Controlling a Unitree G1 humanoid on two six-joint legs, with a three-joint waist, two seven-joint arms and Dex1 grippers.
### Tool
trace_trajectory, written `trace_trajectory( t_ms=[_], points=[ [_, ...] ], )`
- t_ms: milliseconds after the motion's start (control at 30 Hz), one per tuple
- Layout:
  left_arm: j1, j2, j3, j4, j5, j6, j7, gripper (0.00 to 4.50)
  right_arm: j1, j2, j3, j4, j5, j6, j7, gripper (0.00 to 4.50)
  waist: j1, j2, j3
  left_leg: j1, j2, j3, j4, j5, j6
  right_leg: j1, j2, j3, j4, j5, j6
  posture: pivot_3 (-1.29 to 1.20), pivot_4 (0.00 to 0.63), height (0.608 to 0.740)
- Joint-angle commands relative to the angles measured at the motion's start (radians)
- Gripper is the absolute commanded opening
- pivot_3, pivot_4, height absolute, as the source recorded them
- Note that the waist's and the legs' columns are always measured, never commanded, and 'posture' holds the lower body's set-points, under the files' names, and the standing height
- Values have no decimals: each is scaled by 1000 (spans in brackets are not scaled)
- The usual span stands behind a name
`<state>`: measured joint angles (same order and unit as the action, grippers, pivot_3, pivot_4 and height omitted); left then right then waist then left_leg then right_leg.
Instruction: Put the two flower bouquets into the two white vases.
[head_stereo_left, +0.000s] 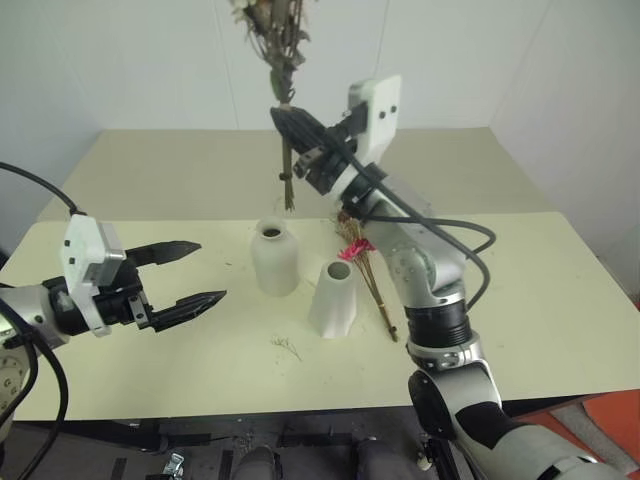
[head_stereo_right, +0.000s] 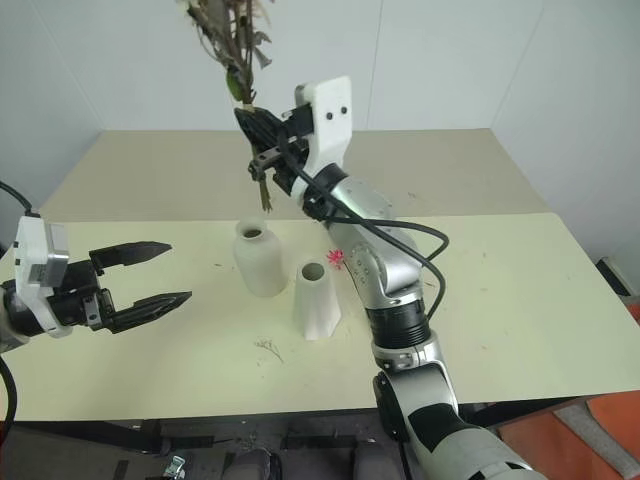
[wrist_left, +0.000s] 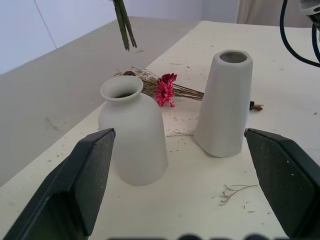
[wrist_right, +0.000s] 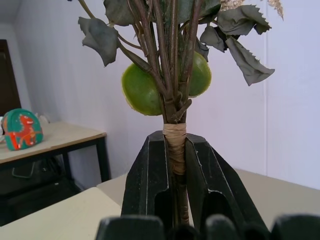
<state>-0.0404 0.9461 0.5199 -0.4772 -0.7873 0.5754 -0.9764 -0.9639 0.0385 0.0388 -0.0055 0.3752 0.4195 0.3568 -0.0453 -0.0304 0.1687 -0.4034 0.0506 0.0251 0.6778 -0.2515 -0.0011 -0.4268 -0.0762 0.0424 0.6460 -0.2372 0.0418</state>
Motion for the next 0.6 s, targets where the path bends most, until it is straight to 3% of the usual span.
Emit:
trace_trajectory(
  t_ms=[33, 600],
  points=[
    [1, 9, 36, -32, -21, 3, 6, 4500, -32, 30, 17, 12, -9, -60, 11, 205, 1, 0, 0, 0, 0, 0, 0, 0, 0, 0, 0, 0, 0, 0, 0, 0, 150, 740],
    [1, 8, 42, -41, -20, 8, 9, 4500, 23, 80, 90, 127, -62, -123, 42, 205, -1, 0, 0, 0, 0, 0, -1, 0, -1, -1, 0, 0, 0, 0, 0, 0, 150, 740]
  ],
)
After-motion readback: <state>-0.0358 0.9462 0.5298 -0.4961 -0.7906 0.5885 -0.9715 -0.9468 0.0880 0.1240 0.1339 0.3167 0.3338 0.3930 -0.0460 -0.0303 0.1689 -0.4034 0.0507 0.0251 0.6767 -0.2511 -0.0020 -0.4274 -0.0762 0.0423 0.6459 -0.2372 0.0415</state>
